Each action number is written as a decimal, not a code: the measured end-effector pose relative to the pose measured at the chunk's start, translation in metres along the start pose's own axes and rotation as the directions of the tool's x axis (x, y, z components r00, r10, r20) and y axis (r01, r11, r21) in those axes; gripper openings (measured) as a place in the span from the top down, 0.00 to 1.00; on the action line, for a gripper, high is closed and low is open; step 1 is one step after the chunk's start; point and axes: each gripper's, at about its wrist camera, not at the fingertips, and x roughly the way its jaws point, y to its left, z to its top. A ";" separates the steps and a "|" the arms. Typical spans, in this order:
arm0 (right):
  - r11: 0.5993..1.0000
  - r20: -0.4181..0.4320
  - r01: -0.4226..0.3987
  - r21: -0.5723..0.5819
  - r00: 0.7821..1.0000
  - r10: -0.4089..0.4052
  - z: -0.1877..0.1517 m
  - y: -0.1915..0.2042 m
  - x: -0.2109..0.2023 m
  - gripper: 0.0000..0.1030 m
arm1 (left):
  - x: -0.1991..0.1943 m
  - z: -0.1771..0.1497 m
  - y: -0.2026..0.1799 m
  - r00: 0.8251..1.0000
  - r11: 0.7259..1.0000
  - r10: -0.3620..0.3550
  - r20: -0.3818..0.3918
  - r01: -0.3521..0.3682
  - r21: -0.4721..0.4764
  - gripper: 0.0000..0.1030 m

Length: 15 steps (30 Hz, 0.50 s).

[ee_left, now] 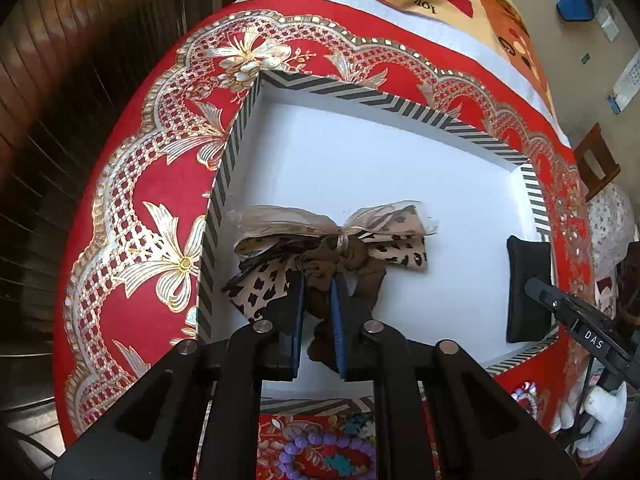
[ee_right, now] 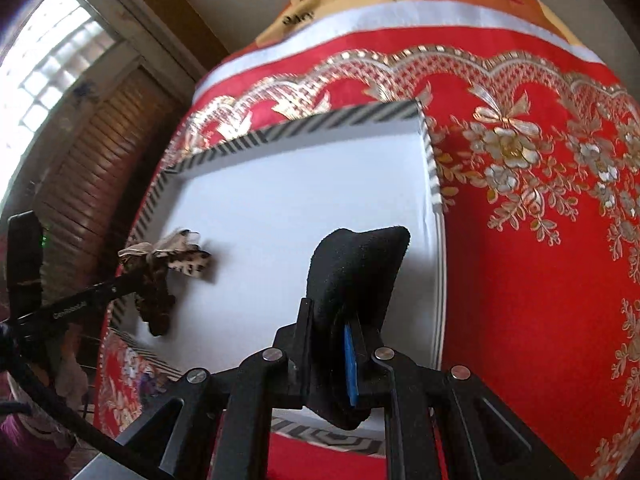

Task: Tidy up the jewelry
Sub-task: 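Carry the leopard bow with left tool while right tool carries black cushion into box, then open both tools to release bow and cushion in the box, then lift away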

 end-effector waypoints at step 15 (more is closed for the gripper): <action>0.996 0.125 0.066 -0.062 0.990 -0.058 -0.011 0.023 -0.046 0.59 | -0.044 -0.017 -0.010 0.984 0.997 0.069 0.163 -0.074 0.024 0.53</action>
